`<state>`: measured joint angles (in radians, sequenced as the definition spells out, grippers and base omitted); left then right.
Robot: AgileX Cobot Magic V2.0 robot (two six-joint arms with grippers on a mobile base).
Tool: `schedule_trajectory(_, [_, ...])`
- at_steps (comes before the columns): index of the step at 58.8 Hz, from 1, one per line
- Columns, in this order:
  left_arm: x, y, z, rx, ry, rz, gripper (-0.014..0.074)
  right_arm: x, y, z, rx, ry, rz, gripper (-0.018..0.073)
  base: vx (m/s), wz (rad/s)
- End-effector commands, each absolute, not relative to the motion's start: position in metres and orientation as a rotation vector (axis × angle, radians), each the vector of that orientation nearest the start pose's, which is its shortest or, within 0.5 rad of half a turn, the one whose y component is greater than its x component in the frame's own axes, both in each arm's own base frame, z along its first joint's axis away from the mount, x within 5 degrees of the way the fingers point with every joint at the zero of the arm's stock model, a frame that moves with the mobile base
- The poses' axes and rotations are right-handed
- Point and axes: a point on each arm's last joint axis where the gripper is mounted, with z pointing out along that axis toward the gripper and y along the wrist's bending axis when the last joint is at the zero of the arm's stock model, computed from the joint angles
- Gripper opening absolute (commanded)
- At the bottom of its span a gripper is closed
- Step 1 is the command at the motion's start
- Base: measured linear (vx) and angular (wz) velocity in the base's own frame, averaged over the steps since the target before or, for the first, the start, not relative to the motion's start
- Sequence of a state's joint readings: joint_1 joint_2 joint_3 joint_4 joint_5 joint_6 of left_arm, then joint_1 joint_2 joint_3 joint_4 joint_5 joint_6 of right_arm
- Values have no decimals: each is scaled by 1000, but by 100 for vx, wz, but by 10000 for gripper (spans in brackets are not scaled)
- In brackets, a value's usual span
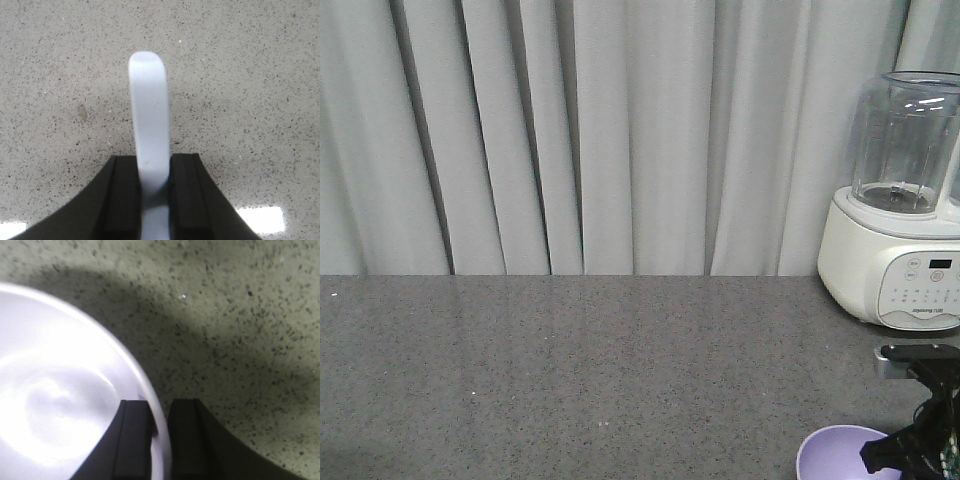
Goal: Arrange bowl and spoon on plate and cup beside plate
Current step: 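Grasp the lavender bowl rim with the right gripper and lift it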
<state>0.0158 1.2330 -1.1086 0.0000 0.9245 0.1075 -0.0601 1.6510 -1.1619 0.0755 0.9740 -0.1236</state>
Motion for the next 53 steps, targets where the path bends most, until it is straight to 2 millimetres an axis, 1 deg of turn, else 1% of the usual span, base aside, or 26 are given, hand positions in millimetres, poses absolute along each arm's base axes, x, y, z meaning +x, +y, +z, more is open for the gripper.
schedule_trajectory(1, [247,2,358,116,2405,48,-6,320,-15,253,-89,2855,30,26,0,0])
schedule_trajectory(4, [247,2,359,117,2392,50,-6,319,-15,254,-98,2850,28,-16,0,0])
schedule_trajectory(8, [248,2,361,115,2368,50,-6,319,-15,260,-98,2819,24,-15,0,0])
schedule_trajectory(11, [247,2,364,114,2346,51,-6,318,-15,268,-95,2773,19,-15,0,0])
schedule_trajectory(18, [244,1,374,104,2270,41,-6,312,-13,297,-81,2610,19,-13,0,0])
schedule_trajectory(24, [240,-2,384,96,2185,-3,-6,301,-8,328,-85,2441,60,-11,0,0])
schedule_trajectory(27, [238,-4,391,95,2136,-29,-6,292,-6,345,-90,2358,80,-12,0,0])
schedule_trajectory(34, [230,-9,405,107,2029,-98,-6,272,-2,375,-122,2218,88,-10,0,0])
schedule_trajectory(43, [216,-13,420,158,1936,-118,-6,236,1,415,-141,2023,75,-9,0,0])
schedule_trajectory(48, [204,-15,429,189,1887,-119,-5,215,4,433,-123,1926,94,-9,0,0])
schedule_trajectory(53, [189,-16,438,204,1837,-116,-3,197,5,445,-128,1871,86,-9,0,0])
